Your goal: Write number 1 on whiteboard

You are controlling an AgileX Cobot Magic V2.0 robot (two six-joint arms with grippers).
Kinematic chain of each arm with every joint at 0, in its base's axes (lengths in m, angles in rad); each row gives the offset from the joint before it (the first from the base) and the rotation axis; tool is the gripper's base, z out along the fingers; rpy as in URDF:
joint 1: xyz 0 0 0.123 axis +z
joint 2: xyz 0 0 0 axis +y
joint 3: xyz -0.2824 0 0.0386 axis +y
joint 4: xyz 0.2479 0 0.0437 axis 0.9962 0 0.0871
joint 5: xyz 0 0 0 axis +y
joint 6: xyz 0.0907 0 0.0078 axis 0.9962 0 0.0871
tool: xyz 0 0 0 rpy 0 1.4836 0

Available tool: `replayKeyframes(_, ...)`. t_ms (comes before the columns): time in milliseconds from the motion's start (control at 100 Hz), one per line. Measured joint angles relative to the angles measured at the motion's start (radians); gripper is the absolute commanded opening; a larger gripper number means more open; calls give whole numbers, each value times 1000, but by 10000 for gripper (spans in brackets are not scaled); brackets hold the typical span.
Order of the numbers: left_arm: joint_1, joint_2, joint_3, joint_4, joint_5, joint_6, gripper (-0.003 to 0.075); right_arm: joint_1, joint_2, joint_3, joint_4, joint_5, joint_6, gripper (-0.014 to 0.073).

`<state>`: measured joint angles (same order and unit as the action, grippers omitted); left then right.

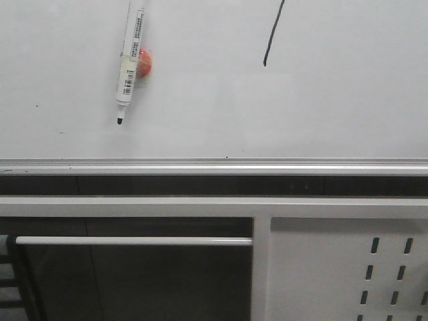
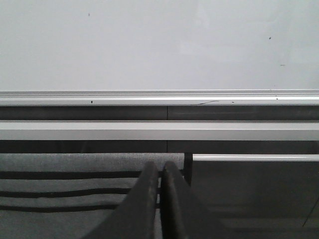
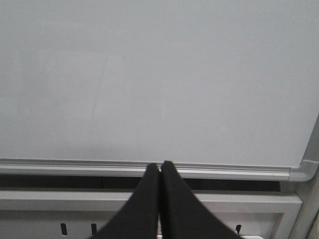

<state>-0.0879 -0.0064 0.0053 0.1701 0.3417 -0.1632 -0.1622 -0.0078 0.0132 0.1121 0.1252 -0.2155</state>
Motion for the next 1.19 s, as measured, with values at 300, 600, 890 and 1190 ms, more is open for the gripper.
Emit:
replayKeyframes(300, 0, 0, 0, 0, 0, 0, -18, 0, 0, 0, -69, 177, 2, -61)
replayKeyframes(600, 0, 0, 0, 0, 0, 0, -18, 0, 0, 0, -72, 212, 25, -61)
replayKeyframes(890, 0, 0, 0, 0, 0, 0, -18, 0, 0, 0, -72, 212, 26, -61)
replayKeyframes(1190, 0, 0, 0, 0, 0, 0, -18, 0, 0, 0, -72, 212, 26, -61)
